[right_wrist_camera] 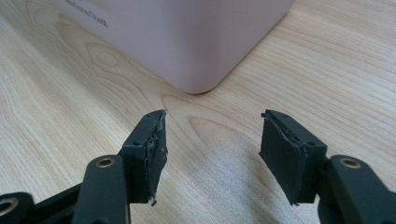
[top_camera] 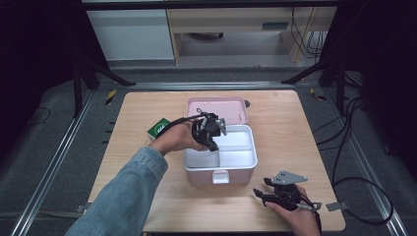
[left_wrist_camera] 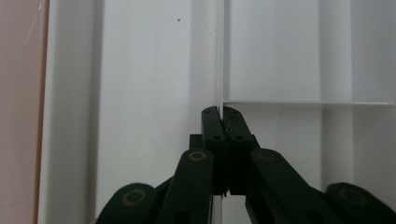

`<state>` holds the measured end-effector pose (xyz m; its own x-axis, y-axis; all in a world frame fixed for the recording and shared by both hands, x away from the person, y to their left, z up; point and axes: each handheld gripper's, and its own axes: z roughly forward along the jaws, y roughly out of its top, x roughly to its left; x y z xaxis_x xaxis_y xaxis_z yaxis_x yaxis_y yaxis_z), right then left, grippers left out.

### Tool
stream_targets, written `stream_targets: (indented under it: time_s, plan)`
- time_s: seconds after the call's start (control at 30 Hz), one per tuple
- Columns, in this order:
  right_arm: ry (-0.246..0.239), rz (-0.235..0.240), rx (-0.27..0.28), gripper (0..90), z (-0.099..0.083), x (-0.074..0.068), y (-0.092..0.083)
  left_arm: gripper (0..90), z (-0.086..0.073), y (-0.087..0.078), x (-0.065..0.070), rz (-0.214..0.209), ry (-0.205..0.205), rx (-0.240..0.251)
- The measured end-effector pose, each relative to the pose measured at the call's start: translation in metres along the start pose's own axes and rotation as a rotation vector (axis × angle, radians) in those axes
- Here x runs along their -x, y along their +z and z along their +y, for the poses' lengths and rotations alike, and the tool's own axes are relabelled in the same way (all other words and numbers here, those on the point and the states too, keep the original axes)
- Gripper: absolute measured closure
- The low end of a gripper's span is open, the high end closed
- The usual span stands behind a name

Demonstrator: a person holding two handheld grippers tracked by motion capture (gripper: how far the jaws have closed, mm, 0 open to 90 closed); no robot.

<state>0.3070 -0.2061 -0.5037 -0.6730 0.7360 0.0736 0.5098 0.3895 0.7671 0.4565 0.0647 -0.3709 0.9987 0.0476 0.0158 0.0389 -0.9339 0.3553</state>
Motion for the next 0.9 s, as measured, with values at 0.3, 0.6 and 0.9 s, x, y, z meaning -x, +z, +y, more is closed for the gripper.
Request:
stream_targets:
  time_s: [0.3,0.6,0.9]
  plan:
    - [0.002,0.0,-0.002,41.2,0.0,0.0,0.0,89.2,-0.002,0.0,0.002,-0.027,0.04,0.015]
    - [0.0,-0.001,-0.001,41.3,0.0,0.001,0.0,89.2,0.001,-0.002,0.005,-0.01,0.04,0.003]
    - [0.003,-0.003,-0.002,41.3,0.0,0.002,0.0,89.3,0.002,-0.015,0.005,0.01,0.035,0.031]
